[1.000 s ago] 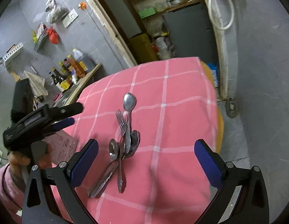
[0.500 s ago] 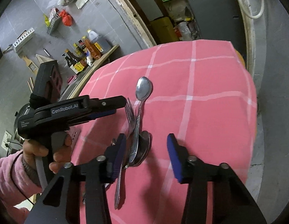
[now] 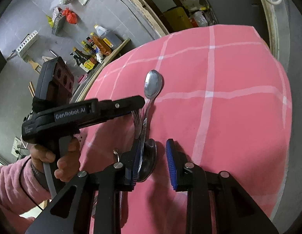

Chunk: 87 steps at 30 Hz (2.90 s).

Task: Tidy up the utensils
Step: 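Close the left tool on the silver fork while the right tool grasps a silver spoon, then carry the fork with the left tool to the caddy while the right tool carries the spoon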

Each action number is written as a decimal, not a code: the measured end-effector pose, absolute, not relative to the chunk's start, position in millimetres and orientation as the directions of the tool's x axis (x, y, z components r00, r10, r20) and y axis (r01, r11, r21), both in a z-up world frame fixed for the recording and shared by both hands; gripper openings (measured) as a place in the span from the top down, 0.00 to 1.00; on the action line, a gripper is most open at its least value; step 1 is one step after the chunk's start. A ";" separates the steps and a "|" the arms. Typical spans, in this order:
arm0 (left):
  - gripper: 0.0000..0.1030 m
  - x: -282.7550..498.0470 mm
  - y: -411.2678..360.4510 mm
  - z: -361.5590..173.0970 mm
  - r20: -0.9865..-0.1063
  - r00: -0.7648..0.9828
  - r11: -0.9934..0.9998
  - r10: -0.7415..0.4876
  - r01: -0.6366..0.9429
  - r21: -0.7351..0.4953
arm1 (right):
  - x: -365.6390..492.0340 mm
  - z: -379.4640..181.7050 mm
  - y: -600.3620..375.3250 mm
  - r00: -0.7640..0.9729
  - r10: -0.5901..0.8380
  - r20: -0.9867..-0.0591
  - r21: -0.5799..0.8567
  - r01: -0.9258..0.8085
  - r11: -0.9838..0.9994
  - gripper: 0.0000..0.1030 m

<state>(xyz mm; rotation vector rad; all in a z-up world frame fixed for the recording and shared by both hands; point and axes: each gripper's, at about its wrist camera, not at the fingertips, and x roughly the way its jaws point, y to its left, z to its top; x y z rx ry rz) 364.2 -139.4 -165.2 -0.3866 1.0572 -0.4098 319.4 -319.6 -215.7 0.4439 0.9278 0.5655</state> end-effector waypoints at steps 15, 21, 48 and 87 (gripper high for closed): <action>0.82 351.1 -141.7 -145.6 -0.757 0.463 0.876 -0.461 0.100 -0.472 | 302.8 -215.3 -319.2 0.492 0.605 -0.626 0.600 -0.191 0.777 0.98; 0.82 341.0 -144.7 -125.5 -0.748 0.480 0.883 -0.458 0.143 -0.448 | 284.4 -203.1 -328.4 0.546 0.570 -0.615 0.598 -0.148 0.788 0.98; 0.83 268.7 -122.2 -16.9 -0.631 0.639 0.898 -0.440 0.300 -0.322 | 198.8 -82.3 -323.7 0.799 0.270 -0.538 0.369 -0.065 0.927 0.98; 0.96 224.3 25.7 138.8 -0.373 0.897 0.962 -0.238 0.167 -0.214 | 179.0 106.2 -194.2 0.937 0.223 -0.270 0.077 -0.210 0.975 0.99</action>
